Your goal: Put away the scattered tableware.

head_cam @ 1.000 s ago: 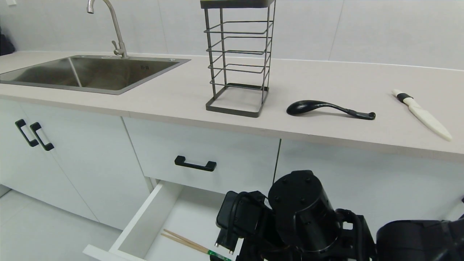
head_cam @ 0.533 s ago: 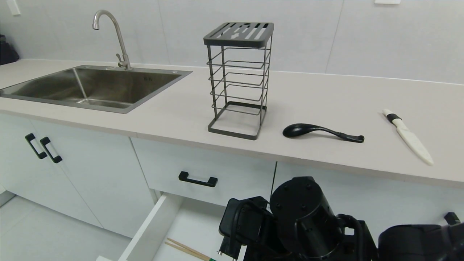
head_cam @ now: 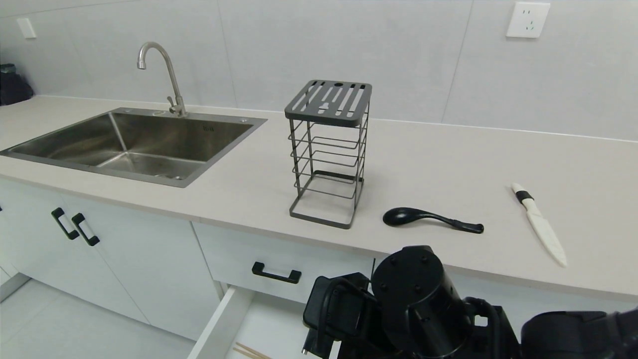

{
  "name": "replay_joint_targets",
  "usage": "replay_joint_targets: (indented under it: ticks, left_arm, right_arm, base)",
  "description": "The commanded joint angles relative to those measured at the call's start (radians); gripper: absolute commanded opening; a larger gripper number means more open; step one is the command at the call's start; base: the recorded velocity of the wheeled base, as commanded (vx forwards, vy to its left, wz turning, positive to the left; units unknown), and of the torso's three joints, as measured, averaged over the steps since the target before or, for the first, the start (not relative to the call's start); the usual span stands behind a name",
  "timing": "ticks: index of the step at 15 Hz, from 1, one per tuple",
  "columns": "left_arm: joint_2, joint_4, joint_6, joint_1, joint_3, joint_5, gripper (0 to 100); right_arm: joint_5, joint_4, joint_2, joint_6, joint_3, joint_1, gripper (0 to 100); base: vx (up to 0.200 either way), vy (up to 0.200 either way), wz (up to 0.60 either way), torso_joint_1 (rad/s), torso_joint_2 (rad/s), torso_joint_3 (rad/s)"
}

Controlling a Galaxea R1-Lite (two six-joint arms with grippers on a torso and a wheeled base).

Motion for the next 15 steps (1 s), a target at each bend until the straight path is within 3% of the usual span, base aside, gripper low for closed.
replay_joint_targets:
  ticks: [1,8,10,15]
  left_arm:
    - [0.001,-0.001,0.0,0.0,0.0,0.0,100]
    - [0.001,-0.001,0.0,0.0,0.0,0.0,100]
    - [0.001,-0.001,0.0,0.0,0.0,0.0,100]
    - [0.001,-0.001,0.0,0.0,0.0,0.0,100]
  right_arm:
    - [0.0,0.0,0.006,0.0,0.0,0.001,100]
    - [0.009,0.046,0.013,-0.003,0.002,-0.012,100]
    - [0.009,0.127,0.022,-0.012,-0.015,-0.022,100]
    - [0.034,0.129,0.032,-0.031,-0.006,-0.068,100]
  base:
    - [0.0,0.0,0.0,0.154,-0.48,-0.315]
    - [0.0,0.0,0.0,0.186,-0.49,-0.313]
    - [0.0,0.0,0.0,0.081,-0.19,-0.11]
    - [0.0,0.0,0.0,0.006,-0.01,-0.009]
